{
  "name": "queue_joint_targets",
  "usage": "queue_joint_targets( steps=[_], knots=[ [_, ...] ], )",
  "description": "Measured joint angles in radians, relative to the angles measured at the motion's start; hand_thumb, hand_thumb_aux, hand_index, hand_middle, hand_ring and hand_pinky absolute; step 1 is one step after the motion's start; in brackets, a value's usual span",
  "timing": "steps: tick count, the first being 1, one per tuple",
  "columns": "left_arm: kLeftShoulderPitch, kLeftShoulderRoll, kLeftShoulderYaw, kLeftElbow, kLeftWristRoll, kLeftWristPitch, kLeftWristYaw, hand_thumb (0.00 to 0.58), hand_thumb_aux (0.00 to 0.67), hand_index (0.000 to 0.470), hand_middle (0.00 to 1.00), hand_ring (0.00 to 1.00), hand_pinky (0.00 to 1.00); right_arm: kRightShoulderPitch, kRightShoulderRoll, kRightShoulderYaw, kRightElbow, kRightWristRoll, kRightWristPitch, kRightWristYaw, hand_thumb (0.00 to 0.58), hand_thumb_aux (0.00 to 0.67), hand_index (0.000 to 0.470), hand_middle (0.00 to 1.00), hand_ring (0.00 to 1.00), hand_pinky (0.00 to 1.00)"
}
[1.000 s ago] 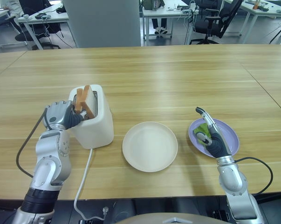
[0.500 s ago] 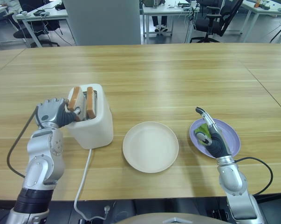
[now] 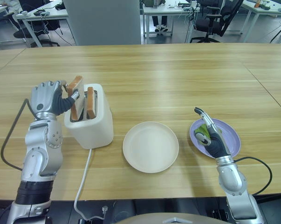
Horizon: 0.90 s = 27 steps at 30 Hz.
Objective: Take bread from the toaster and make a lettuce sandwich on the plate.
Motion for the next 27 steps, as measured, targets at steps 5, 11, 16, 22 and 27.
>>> queue_joint_targets(
  steps=[5, 11, 16, 22, 27],
  knots=[
    [-0.004, -0.001, 0.000, 0.052, -0.023, -0.077, 0.087, 0.580, 0.670, 0.460, 1.00, 1.00, 1.00, 0.000, -0.002, 0.000, 0.000, 0.000, 0.000, 0.000, 0.000, 0.000, 0.000, 0.00, 0.00, 0.00],
    [-0.014, -0.002, 0.016, 0.060, -0.050, -0.146, 0.174, 0.580, 0.670, 0.460, 1.00, 1.00, 1.00, 0.000, -0.002, 0.001, -0.001, 0.000, 0.000, 0.003, 0.000, 0.000, 0.000, 0.00, 0.00, 0.00],
    [-0.019, -0.003, 0.041, 0.058, -0.078, -0.200, 0.220, 0.580, 0.670, 0.460, 1.00, 1.00, 1.00, 0.000, -0.003, 0.000, -0.005, 0.002, 0.000, 0.006, 0.000, 0.000, 0.000, 0.00, 0.00, 0.00],
    [-0.020, -0.032, 0.101, 0.048, -0.172, -0.261, 0.242, 0.580, 0.670, 0.460, 1.00, 1.00, 1.00, 0.000, -0.006, 0.000, -0.005, 0.003, 0.000, 0.008, 0.000, 0.000, 0.000, 0.00, 0.00, 0.00],
    [-0.020, -0.058, 0.136, 0.024, -0.249, -0.294, 0.237, 0.580, 0.670, 0.460, 1.00, 1.00, 1.00, -0.001, -0.009, 0.000, -0.005, 0.003, 0.000, 0.008, 0.000, 0.000, 0.000, 0.00, 0.00, 0.00]
  ],
)
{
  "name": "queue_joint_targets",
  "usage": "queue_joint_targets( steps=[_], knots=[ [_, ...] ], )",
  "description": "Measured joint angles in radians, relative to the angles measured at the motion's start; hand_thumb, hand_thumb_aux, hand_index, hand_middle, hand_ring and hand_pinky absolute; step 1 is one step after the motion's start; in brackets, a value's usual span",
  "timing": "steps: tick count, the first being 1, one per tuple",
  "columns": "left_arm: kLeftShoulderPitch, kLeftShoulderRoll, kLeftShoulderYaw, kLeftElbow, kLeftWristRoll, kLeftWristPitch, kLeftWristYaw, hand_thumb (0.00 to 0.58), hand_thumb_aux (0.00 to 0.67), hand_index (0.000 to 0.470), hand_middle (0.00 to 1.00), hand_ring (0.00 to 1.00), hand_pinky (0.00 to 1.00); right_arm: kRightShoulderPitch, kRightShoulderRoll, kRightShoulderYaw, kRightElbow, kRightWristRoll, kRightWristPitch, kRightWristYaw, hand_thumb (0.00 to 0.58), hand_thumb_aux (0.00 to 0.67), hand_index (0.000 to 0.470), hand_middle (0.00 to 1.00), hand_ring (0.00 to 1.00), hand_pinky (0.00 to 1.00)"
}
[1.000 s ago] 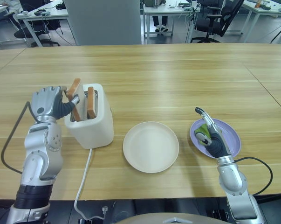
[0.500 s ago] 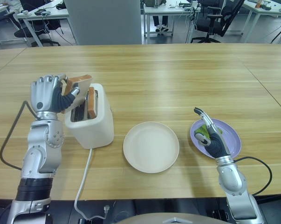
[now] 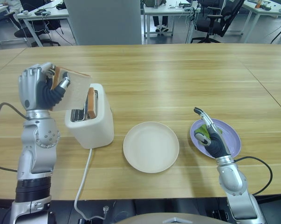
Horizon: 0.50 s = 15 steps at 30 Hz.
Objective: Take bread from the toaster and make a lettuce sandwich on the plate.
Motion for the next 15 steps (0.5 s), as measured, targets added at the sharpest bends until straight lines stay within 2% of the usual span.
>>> queue_joint_targets(
  steps=[8, 12, 15],
  knots=[
    [0.003, -0.053, 0.057, -0.129, -0.157, -0.005, -0.084, 0.580, 0.670, 0.460, 1.00, 1.00, 1.00, -0.038, -0.033, -0.057, 0.000, 0.000, 0.018, 0.000, 0.000, 0.000, 0.000, 0.00, 0.00, 0.00],
    [0.003, -0.088, 0.060, -0.214, -0.243, 0.044, -0.163, 0.580, 0.670, 0.460, 1.00, 1.00, 1.00, -0.048, -0.087, -0.080, 0.006, -0.030, 0.047, 0.004, 0.000, 0.000, 0.000, 0.00, 0.00, 0.00],
    [0.003, -0.140, 0.038, -0.293, -0.309, 0.115, -0.226, 0.580, 0.670, 0.460, 1.00, 1.00, 1.00, -0.050, -0.179, -0.086, 0.039, -0.129, 0.076, 0.011, 0.000, 0.000, 0.000, 0.00, 0.00, 0.00]
  ],
)
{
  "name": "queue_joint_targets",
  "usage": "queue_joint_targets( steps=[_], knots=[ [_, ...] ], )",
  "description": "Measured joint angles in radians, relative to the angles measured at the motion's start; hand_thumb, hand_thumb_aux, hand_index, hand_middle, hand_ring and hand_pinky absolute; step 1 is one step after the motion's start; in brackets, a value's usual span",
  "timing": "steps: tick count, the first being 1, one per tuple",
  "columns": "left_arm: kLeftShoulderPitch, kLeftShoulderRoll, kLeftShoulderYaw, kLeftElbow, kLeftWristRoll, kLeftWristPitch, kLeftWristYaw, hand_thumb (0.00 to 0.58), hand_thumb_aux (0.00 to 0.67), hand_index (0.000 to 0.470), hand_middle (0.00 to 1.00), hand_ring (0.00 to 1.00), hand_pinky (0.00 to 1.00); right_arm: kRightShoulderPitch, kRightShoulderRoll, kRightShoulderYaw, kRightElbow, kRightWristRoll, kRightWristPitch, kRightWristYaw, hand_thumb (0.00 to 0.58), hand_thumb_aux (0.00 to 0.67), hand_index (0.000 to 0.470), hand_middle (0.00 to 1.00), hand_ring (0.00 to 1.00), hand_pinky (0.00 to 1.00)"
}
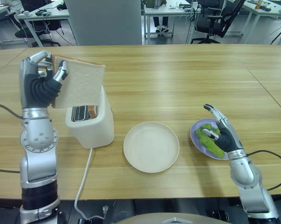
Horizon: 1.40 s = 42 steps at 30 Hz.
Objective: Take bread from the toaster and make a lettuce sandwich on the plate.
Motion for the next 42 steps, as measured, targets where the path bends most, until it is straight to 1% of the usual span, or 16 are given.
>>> queue_joint_targets(
  steps=[4, 9, 14, 20, 23, 24, 28, 29, 30, 31, 33, 34, 35, 36, 37, 42],
  knots=[
    [0.027, -0.107, -0.079, -0.114, -0.058, 0.118, -0.056, 0.580, 0.670, 0.460, 1.00, 1.00, 1.00, -0.018, -0.109, 0.001, 0.082, -0.134, 0.026, -0.007, 0.000, 0.000, 0.000, 0.00, 0.00, 0.00],
    [0.147, -0.256, -0.250, -0.207, -0.063, 0.239, -0.076, 0.580, 0.670, 0.460, 1.00, 1.00, 1.00, -0.051, -0.200, 0.037, 0.238, -0.265, 0.057, -0.030, 0.000, 0.000, 0.000, 0.00, 0.00, 0.00],
    [0.241, -0.325, -0.401, -0.214, -0.007, 0.259, -0.070, 0.580, 0.670, 0.460, 1.00, 1.00, 1.00, -0.076, -0.216, 0.085, 0.347, -0.334, 0.099, -0.056, 0.000, 0.000, 0.000, 0.00, 0.00, 0.00],
    [0.284, -0.366, -0.468, -0.162, 0.039, 0.259, -0.044, 0.580, 0.670, 0.460, 1.00, 1.00, 1.00, -0.117, -0.226, 0.136, 0.441, -0.381, 0.136, -0.088, 0.000, 0.000, 0.000, 0.00, 0.00, 0.00],
    [0.298, -0.385, -0.478, -0.083, 0.054, 0.250, -0.019, 0.580, 0.670, 0.460, 1.00, 1.00, 1.00, -0.137, -0.230, 0.163, 0.489, -0.391, 0.150, -0.092, 0.104, 0.063, 0.043, 0.00, 0.00, 0.00],
    [0.298, -0.387, -0.479, -0.061, 0.056, 0.248, -0.013, 0.580, 0.670, 0.460, 1.00, 1.00, 1.00, -0.141, -0.231, 0.170, 0.499, -0.394, 0.153, -0.092, 0.104, 0.063, 0.043, 0.00, 0.00, 0.00],
    [0.297, -0.401, -0.479, 0.043, 0.072, 0.215, 0.018, 0.580, 0.670, 0.460, 1.00, 1.00, 1.00, -0.146, -0.235, 0.196, 0.526, -0.402, 0.174, -0.092, 0.164, 0.102, 0.070, 0.00, 0.00, 0.00],
    [0.296, -0.403, -0.479, 0.075, 0.075, 0.205, 0.026, 0.580, 0.670, 0.460, 1.00, 1.00, 1.00, -0.146, -0.238, 0.206, 0.531, -0.403, 0.182, -0.092, 0.297, 0.202, 0.139, 0.00, 0.00, 0.00],
    [0.296, -0.404, -0.480, 0.109, 0.078, 0.195, 0.031, 0.580, 0.670, 0.460, 1.00, 1.00, 1.00, -0.146, -0.242, 0.213, 0.532, -0.406, 0.187, -0.092, 0.349, 0.247, 0.170, 0.00, 0.00, 0.00],
    [0.295, -0.404, -0.480, 0.137, 0.081, 0.189, 0.034, 0.580, 0.670, 0.460, 1.00, 1.00, 1.00, -0.147, -0.246, 0.217, 0.532, -0.407, 0.192, -0.092, 0.438, 0.339, 0.233, 0.00, 0.00, 0.00],
    [0.294, -0.405, -0.481, 0.182, 0.086, 0.176, 0.041, 0.580, 0.670, 0.460, 1.00, 1.00, 1.00, -0.148, -0.255, 0.220, 0.531, -0.407, 0.201, -0.093, 0.494, 0.413, 0.283, 0.00, 0.00, 0.00],
    [0.293, -0.406, -0.484, 0.203, 0.089, 0.173, 0.045, 0.580, 0.670, 0.460, 1.00, 1.00, 1.00, -0.151, -0.256, 0.220, 0.529, -0.407, 0.206, -0.093, 0.494, 0.413, 0.283, 0.00, 0.00, 0.00],
    [0.291, -0.406, -0.490, 0.227, 0.091, 0.164, 0.047, 0.580, 0.670, 0.460, 1.00, 1.00, 1.00, -0.151, -0.260, 0.221, 0.528, -0.407, 0.210, -0.094, 0.576, 0.612, 0.420, 0.00, 0.00, 0.00],
    [0.290, -0.407, -0.495, 0.248, 0.092, 0.158, 0.049, 0.580, 0.670, 0.460, 1.00, 1.00, 1.00, -0.151, -0.264, 0.222, 0.528, -0.407, 0.215, -0.095, 0.576, 0.612, 0.420, 0.00, 0.00, 0.00],
    [0.291, -0.409, -0.500, 0.265, 0.094, 0.155, 0.050, 0.580, 0.670, 0.460, 1.00, 1.00, 1.00, -0.152, -0.265, 0.222, 0.528, -0.407, 0.220, -0.097, 0.580, 0.670, 0.460, 0.00, 0.00, 0.00],
    [0.287, -0.409, -0.534, 0.330, 0.112, 0.135, 0.052, 0.580, 0.670, 0.460, 1.00, 1.00, 1.00, -0.149, -0.271, 0.225, 0.522, -0.405, 0.234, -0.097, 0.580, 0.670, 0.460, 0.00, 0.00, 0.00]
  ],
)
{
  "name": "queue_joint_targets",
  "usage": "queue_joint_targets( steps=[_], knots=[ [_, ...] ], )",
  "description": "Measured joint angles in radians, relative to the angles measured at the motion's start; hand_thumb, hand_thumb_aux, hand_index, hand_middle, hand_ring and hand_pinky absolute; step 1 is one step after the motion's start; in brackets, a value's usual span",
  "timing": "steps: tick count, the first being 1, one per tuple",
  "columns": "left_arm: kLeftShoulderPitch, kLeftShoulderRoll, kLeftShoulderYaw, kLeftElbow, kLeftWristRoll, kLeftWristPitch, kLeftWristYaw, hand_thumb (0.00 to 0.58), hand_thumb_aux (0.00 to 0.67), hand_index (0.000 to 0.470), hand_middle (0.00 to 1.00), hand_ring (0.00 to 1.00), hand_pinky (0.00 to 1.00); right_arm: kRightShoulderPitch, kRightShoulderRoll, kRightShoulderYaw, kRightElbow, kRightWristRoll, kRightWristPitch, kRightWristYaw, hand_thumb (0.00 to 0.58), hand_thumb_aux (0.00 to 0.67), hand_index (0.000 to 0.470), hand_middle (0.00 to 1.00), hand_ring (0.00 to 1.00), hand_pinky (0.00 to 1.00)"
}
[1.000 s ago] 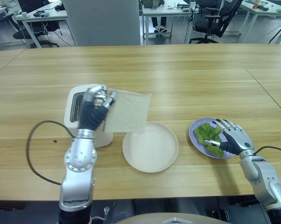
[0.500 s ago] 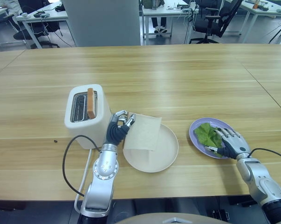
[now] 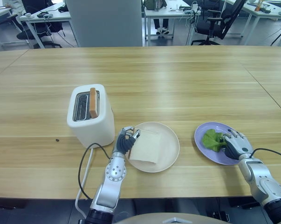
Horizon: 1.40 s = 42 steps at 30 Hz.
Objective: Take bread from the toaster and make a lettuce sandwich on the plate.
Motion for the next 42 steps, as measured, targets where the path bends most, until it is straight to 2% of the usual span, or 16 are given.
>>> queue_joint_targets(
  steps=[5, 6, 7, 14, 15, 16, 17, 18, 19, 26, 32, 38, 42],
  knots=[
    [-0.016, 0.023, -0.055, 0.022, 0.035, -0.029, -0.011, 0.580, 0.670, 0.460, 1.00, 1.00, 1.00, 0.005, 0.000, 0.001, -0.013, 0.005, 0.007, -0.001, 0.580, 0.670, 0.460, 0.00, 0.00, 0.00],
    [-0.020, 0.040, -0.079, 0.024, 0.065, -0.038, -0.008, 0.160, 0.100, 0.069, 1.00, 1.00, 1.00, 0.007, 0.000, 0.001, -0.020, 0.007, 0.008, -0.005, 0.580, 0.670, 0.460, 0.00, 0.00, 0.00],
    [-0.024, 0.047, -0.091, 0.024, 0.082, -0.043, -0.007, 0.000, 0.000, 0.000, 1.00, 1.00, 1.00, 0.007, 0.000, 0.001, -0.024, 0.007, 0.007, -0.006, 0.580, 0.670, 0.460, 0.00, 0.00, 0.00],
    [-0.072, 0.127, -0.198, 0.028, 0.293, -0.125, 0.055, 0.000, 0.000, 0.000, 1.00, 1.00, 1.00, 0.012, 0.008, -0.007, -0.089, 0.025, 0.004, -0.034, 0.580, 0.670, 0.460, 0.00, 0.00, 0.00],
    [-0.078, 0.135, -0.206, 0.028, 0.326, -0.129, 0.067, 0.000, 0.000, 0.000, 0.80, 0.80, 0.80, 0.015, 0.009, -0.012, -0.105, 0.026, 0.003, -0.046, 0.580, 0.670, 0.460, 0.00, 0.00, 0.00],
    [-0.084, 0.142, -0.214, 0.028, 0.350, -0.134, 0.074, 0.000, 0.000, 0.000, 0.80, 0.80, 0.80, 0.017, 0.009, -0.016, -0.117, 0.026, 0.002, -0.054, 0.580, 0.670, 0.460, 0.00, 0.00, 0.00],
    [-0.094, 0.150, -0.222, 0.028, 0.374, -0.137, 0.082, 0.000, 0.000, 0.000, 0.62, 0.62, 0.62, 0.018, 0.009, -0.020, -0.127, 0.028, 0.002, -0.061, 0.580, 0.670, 0.460, 0.00, 0.00, 0.00],
    [-0.103, 0.158, -0.222, 0.028, 0.394, -0.141, 0.089, 0.000, 0.000, 0.000, 0.62, 0.62, 0.62, 0.021, 0.009, -0.025, -0.141, 0.033, 0.001, -0.071, 0.580, 0.670, 0.460, 0.00, 0.00, 0.00],
    [-0.115, 0.164, -0.222, 0.028, 0.412, -0.143, 0.094, 0.000, 0.000, 0.000, 0.03, 0.03, 0.03, 0.025, 0.010, -0.034, -0.158, 0.040, -0.003, -0.083, 0.580, 0.670, 0.460, 0.00, 0.00, 0.00],
    [-0.150, 0.204, -0.191, -0.018, 0.496, -0.109, 0.085, 0.000, 0.000, 0.000, 0.00, 0.00, 0.00, 0.038, 0.022, -0.064, -0.263, 0.056, -0.042, -0.135, 0.580, 0.670, 0.460, 0.00, 0.00, 0.00],
    [-0.147, 0.270, -0.110, -0.156, 0.560, -0.052, 0.022, 0.000, 0.000, 0.000, 0.00, 0.00, 0.00, 0.049, 0.066, -0.062, -0.381, 0.087, -0.097, -0.133, 0.580, 0.670, 0.460, 0.00, 0.00, 0.00],
    [-0.109, 0.356, 0.040, -0.373, 0.609, -0.005, -0.072, 0.000, 0.000, 0.000, 0.00, 0.00, 0.00, 0.047, 0.184, 0.047, -0.445, 0.103, -0.150, -0.054, 0.580, 0.670, 0.460, 0.00, 0.00, 0.00],
    [-0.102, 0.387, 0.142, -0.439, 0.624, 0.027, -0.123, 0.000, 0.000, 0.000, 0.00, 0.00, 0.00, -0.022, 0.241, 0.118, -0.423, 0.094, -0.170, -0.005, 0.580, 0.670, 0.460, 0.00, 0.00, 0.00]
  ],
)
